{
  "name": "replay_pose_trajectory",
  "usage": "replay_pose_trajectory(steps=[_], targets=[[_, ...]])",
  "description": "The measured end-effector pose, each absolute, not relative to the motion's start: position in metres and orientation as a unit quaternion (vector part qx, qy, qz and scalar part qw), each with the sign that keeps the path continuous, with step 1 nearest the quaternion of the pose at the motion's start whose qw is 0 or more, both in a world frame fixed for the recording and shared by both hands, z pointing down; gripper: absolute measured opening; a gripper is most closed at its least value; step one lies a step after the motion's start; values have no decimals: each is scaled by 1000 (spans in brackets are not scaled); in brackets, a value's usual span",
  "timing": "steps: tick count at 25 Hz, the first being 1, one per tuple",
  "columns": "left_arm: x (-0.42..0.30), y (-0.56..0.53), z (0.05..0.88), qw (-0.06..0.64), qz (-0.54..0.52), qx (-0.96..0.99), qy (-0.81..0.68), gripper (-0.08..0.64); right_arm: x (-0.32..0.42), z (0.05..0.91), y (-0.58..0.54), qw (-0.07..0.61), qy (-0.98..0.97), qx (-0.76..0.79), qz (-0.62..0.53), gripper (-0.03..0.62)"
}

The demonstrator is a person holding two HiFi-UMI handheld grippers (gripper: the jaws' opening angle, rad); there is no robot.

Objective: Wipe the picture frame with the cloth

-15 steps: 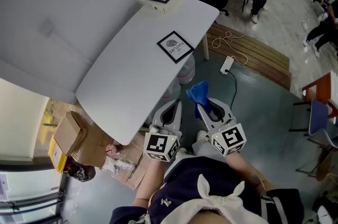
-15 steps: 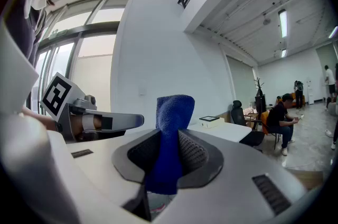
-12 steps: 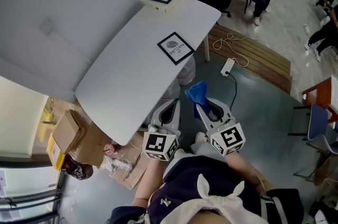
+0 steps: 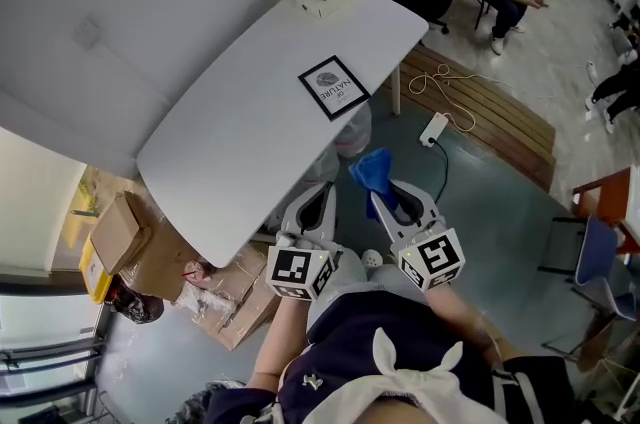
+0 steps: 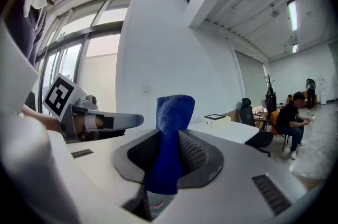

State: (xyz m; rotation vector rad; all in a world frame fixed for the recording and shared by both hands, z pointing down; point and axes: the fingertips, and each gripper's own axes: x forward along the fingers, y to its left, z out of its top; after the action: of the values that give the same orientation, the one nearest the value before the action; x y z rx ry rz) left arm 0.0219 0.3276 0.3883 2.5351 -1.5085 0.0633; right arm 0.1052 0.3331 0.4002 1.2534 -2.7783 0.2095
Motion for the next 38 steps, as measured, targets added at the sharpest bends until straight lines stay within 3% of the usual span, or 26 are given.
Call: replay_pose_trajectory(steps=[22, 38], targets=[[27, 251, 410, 113, 56, 859, -496, 5, 110, 413, 259, 36, -905, 411, 105, 92], [4, 143, 443, 151, 73, 861, -480, 5, 77, 441, 152, 89, -903, 398, 135, 92]])
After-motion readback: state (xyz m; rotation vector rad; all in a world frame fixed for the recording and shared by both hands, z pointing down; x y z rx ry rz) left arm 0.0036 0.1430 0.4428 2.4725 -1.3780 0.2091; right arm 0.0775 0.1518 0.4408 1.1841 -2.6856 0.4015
